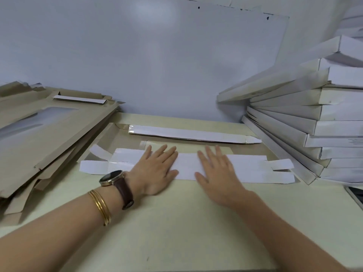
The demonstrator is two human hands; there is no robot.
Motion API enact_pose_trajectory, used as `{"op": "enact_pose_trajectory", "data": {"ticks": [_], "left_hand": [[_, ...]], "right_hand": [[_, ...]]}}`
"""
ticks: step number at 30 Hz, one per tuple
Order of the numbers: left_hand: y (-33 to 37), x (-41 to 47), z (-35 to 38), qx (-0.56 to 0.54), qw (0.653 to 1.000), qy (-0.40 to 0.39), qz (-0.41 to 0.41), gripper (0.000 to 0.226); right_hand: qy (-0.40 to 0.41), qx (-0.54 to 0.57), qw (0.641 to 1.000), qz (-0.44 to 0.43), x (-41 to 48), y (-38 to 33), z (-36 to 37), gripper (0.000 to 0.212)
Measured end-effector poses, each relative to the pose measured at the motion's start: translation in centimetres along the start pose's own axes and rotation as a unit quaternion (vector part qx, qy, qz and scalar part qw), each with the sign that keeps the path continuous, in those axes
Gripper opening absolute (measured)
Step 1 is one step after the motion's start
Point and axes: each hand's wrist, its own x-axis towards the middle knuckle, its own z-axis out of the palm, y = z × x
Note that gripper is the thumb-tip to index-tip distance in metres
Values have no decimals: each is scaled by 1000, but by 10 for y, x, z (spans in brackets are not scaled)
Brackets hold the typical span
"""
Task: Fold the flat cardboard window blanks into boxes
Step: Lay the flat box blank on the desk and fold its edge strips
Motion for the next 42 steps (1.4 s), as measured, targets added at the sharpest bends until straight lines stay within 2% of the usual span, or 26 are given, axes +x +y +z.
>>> {"op": "enact_pose_trajectory", "data": {"ticks": [2, 5, 9, 13, 20, 26, 29, 36, 42], "left_hand": [[6, 6, 6, -30, 1000, -6, -9, 58], [5, 9, 12, -41, 999, -5, -9, 54], [-1, 9, 16, -75, 996, -53, -23, 54], [-6, 10, 18, -97, 992, -70, -30, 56], [-34, -1, 19, -94, 990, -73, -79, 62], [-69, -19, 20, -49, 989, -71, -119, 60], [-82, -27, 20, -62, 984, -68, -151, 57], [-104, -36, 21, -80, 975, -73, -194, 56], [-108, -34, 15, -116, 974, -54, -189, 56]], "right_hand": [[5, 27, 999, -24, 9, -28, 13, 61], [-33, 65, 997, -31, 21, -49, 26, 59], [-117, 77, 990, -23, 26, -48, 30, 65], [-150, 95, 984, -14, 25, -38, 25, 70], [-160, 78, 983, 47, 8, 26, 17, 71], [-149, 62, 979, 121, -12, 91, 6, 70], [-140, 70, 975, 157, -22, 114, 1, 70], [-129, 93, 967, 197, -29, 134, -3, 68], [-143, 94, 967, 188, -25, 135, -6, 65]]}}
